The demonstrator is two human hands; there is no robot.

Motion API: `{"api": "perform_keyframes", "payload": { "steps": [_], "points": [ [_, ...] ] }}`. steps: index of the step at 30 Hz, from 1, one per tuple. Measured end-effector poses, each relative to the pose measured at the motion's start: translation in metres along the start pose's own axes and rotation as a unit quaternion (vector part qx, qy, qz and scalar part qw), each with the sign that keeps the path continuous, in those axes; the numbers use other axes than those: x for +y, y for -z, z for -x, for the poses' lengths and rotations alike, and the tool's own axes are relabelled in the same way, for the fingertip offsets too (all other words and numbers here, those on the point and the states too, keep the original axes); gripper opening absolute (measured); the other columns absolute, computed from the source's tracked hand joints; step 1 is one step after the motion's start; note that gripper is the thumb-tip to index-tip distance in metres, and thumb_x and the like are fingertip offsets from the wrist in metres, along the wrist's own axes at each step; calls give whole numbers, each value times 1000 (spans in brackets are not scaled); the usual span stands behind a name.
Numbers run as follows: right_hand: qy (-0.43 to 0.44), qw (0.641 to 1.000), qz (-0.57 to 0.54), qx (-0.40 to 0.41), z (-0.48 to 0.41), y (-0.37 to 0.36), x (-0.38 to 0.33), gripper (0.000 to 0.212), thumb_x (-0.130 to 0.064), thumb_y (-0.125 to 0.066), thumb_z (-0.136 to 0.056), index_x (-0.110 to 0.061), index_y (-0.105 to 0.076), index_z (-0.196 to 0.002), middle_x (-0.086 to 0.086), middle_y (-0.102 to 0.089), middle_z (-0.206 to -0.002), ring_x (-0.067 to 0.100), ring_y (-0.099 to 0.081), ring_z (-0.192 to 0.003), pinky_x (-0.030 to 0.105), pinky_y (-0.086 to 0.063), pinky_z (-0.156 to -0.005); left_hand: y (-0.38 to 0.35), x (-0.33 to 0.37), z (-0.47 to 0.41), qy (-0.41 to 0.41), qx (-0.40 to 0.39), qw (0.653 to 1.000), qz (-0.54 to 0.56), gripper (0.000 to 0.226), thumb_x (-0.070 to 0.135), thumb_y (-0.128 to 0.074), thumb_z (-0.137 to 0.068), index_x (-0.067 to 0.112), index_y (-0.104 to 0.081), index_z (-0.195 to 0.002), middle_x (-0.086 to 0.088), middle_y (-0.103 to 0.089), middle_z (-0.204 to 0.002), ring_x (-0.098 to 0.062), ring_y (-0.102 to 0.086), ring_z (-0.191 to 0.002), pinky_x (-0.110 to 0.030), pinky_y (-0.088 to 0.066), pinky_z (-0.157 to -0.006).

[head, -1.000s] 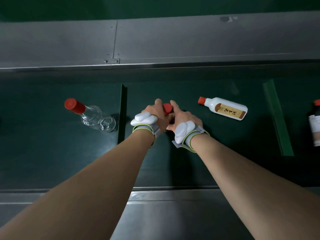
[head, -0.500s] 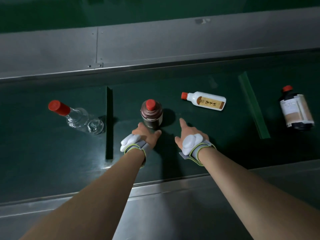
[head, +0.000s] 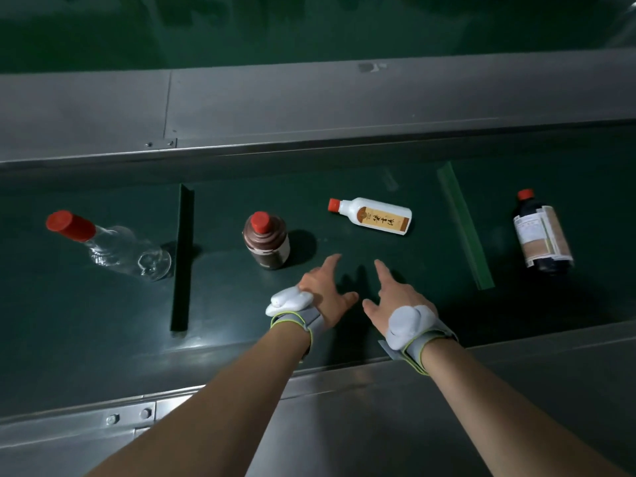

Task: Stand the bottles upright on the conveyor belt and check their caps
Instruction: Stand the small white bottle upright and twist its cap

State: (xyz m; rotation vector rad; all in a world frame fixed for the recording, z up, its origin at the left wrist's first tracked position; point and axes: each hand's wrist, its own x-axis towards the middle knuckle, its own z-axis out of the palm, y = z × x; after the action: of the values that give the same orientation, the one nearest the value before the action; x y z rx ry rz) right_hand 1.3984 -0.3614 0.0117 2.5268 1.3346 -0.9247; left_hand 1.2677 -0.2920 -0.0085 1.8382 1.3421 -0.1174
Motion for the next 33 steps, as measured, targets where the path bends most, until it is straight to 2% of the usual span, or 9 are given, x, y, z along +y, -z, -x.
{"api": "perform_keyframes", "payload": {
  "steps": [4,8,13,17,20,23,25,28,33],
  "points": [
    [7,999,-14,-28,-20,-5,51,79,-44,-50,-92,-37,4,-150,-2,-66,-117,24,-66,-92,32,-55,-70,-27,22,-19,20,-14,999,-24,81,44,-67,-86,33,-20,-151,-10,-49,-141,-29,-50,-126,-34,-41,-100],
    [21,999,-13,-48,-34,1,96,78,-43,-50,-93,-35,3,-150,3,-65,-113,26,-65,-93,31,-49,-65,-46,37,-45,76,-31,995,-59,85,46,-67,-86,32,-15,-152,-14,-47,-141,-32,-48,-127,-34,-39,-100],
    [64,997,-2,-43,-52,20,177,76,-43,-49,-93,-34,1,-150,2,-56,-127,26,-60,-107,34,-49,-75,-86,74,-92,117,28,987,-105,78,65,-54,-84,44,-14,-149,-11,-53,-133,-33,-54,-119,-43,-46,-95],
    [75,995,3,-63,-72,25,213,75,-42,-48,-93,-34,0,-150,0,-55,-129,27,-58,-110,35,-48,-78,-94,100,-126,173,100,976,-90,71,77,-34,-79,36,-32,-137,-8,-63,-122,-33,-61,-106,-49,-49,-89],
    [94,993,-3,-67,-80,23,214,76,-42,-49,-92,-34,-1,-151,0,-56,-129,27,-58,-111,36,-48,-80,-86,113,-146,218,124,965,-79,71,78,-32,-80,31,-33,-133,-8,-66,-113,-34,-62,-102,-43,-44,-86],
    [122,990,-16,-72,-83,18,210,76,-41,-49,-92,-33,-2,-150,1,-56,-127,27,-59,-110,35,-47,-78,-78,118,-167,287,170,941,-51,90,84,-31,-73,20,-31,-136,-6,-60,-123,-38,-54,-114,-43,-40,-84],
    [131,988,-21,-81,-84,18,209,75,-41,-48,-92,-34,-1,-150,1,-56,-128,27,-58,-111,35,-46,-79,-74,123,-174,327,192,925,-37,99,86,-32,-70,16,-28,-139,-8,-57,-125,-38,-53,-115,-44,-41,-84],
    [143,986,-27,-82,-86,18,208,75,-41,-47,-93,-34,0,-150,1,-54,-130,27,-56,-113,36,-47,-83,-67,126,-184,328,202,921,-50,102,84,-28,-74,9,-29,-144,-8,-56,-122,-36,-56,-112,-41,-44,-85],
    [143,986,-38,-77,-93,18,209,74,-40,-46,-94,-33,0,-151,2,-54,-130,27,-56,-113,37,-47,-83,-69,102,-218,368,192,909,38,122,97,-27,-45,7,-46,-125,-11,-63,-95,-34,-67,-80,-41,-57,-73]
  ]
}}
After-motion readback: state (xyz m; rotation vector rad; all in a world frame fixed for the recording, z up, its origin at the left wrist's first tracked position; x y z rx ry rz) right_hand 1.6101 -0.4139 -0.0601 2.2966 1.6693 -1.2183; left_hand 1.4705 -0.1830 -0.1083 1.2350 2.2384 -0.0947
